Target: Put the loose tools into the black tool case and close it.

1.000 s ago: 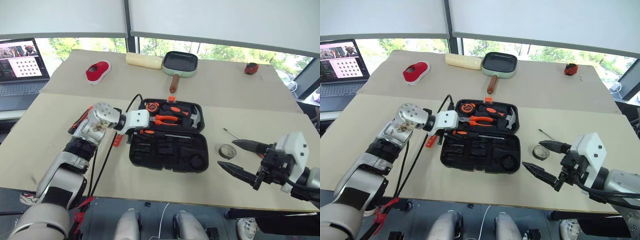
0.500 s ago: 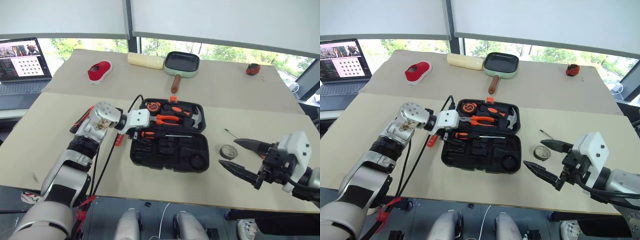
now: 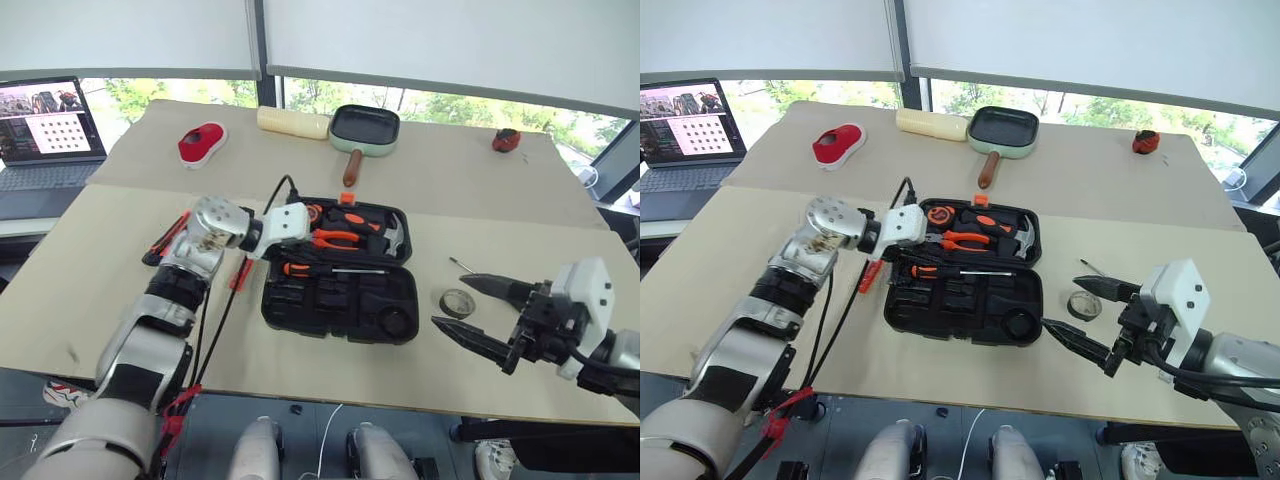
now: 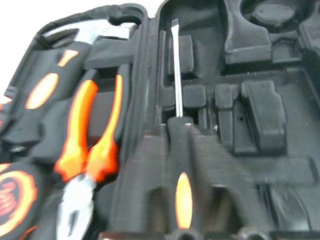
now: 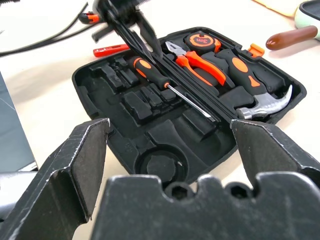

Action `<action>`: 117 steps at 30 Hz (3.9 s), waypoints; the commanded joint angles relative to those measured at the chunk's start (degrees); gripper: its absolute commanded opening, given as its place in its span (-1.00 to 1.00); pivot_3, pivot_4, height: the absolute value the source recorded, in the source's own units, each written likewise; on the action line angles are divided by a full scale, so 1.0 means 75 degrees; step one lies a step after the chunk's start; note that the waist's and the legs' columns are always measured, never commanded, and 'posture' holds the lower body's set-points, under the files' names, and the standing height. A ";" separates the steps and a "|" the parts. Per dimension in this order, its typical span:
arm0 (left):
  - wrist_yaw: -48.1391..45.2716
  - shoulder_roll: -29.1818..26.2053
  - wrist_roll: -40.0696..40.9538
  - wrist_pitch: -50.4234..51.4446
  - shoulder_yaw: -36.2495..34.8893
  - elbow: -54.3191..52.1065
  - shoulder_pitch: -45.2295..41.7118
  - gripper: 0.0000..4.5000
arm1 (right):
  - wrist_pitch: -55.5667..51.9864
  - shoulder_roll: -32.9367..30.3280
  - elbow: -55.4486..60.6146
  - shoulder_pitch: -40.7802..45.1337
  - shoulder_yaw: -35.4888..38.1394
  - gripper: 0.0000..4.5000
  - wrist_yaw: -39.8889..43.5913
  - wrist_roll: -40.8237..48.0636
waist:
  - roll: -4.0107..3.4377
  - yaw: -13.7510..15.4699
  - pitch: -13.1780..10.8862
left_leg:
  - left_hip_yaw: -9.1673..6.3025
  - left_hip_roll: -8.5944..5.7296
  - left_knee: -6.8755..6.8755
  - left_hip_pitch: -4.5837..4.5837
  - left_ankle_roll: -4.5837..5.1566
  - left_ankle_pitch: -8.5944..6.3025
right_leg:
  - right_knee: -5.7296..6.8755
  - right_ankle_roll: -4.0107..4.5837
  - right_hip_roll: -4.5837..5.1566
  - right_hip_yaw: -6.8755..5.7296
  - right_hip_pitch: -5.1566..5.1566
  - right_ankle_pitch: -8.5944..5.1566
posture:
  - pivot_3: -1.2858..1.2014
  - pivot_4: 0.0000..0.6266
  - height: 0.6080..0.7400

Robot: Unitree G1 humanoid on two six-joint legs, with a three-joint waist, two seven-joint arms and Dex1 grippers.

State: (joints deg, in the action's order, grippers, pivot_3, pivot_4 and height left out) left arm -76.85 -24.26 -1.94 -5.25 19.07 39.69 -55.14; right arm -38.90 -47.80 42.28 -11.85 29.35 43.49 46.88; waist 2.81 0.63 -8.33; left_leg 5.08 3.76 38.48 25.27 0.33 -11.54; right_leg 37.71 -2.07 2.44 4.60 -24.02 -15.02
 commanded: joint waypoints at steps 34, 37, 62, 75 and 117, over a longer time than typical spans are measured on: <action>-0.1002 -0.2206 0.5077 0.6741 -0.2355 -0.6301 0.1691 0.95 | 0.1225 -0.0407 -0.3719 -0.1656 0.2234 1.00 0.0845 -0.2180 | -0.0065 -0.0193 -0.0001 | -0.0047 0.0009 0.0031 -0.0096 0.0005 -0.0004 | 0.0003 0.0000 0.0013 -0.0065 0.0132 -0.0032 | 0.03 -0.52 1.00; -0.1008 -0.2297 0.4991 0.6446 -0.2164 -0.6715 0.1951 0.95 | 0.1446 -0.0765 -0.4536 -0.0777 0.1295 1.00 0.0988 -0.2551 | -0.0073 -0.0239 -0.0002 | -0.0045 0.0010 0.0026 -0.0103 0.0005 -0.0004 | 0.0005 0.0011 0.0008 -0.0060 0.0131 -0.0036 | 0.03 -0.52 1.00; -0.0301 -0.2817 0.4923 0.5793 -0.2122 -0.7475 0.2785 1.00 | 0.2838 -0.0702 -0.8912 0.3221 -0.1849 -0.38 0.2035 -0.3909 | -0.0095 -0.0192 -0.0017 | -0.0041 0.0005 0.0016 -0.0094 0.0005 -0.0004 | 0.0003 0.0015 0.0006 -0.0057 0.0124 -0.0038 | 0.03 -0.52 1.00; -0.0446 -0.3440 0.4704 0.5463 -0.2251 -0.6581 0.3190 1.00 | 0.1057 0.0000 -0.4646 0.5564 -0.4497 -0.54 0.2912 -0.3242 | -0.0125 -0.0276 -0.0049 | -0.0040 0.0010 -0.0029 -0.0109 0.0004 -0.0003 | 0.0016 0.0032 0.0002 -0.0058 0.0102 -0.0049 | 0.03 -0.52 1.00; -0.0228 -0.3118 0.4282 0.4790 -0.2076 -0.6413 0.3089 1.00 | 0.1879 0.1597 -0.6058 0.6638 -0.5712 -0.12 0.2999 -0.4887 | -0.0124 -0.0050 -0.0050 | -0.0031 0.0012 0.0027 0.0032 0.0003 -0.0002 | 0.0051 0.0027 0.0004 -0.0067 -0.0026 -0.0042 | 0.03 -0.52 1.00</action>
State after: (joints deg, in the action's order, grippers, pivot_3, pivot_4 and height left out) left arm -78.30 -47.63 30.38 32.12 3.65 -8.11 -31.02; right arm -25.36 -36.08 -3.59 37.94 -13.99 66.65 10.24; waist 1.88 0.26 -8.70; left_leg 4.85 3.85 38.68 25.52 0.35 -11.56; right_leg 38.09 -1.87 2.46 4.10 -24.22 -15.34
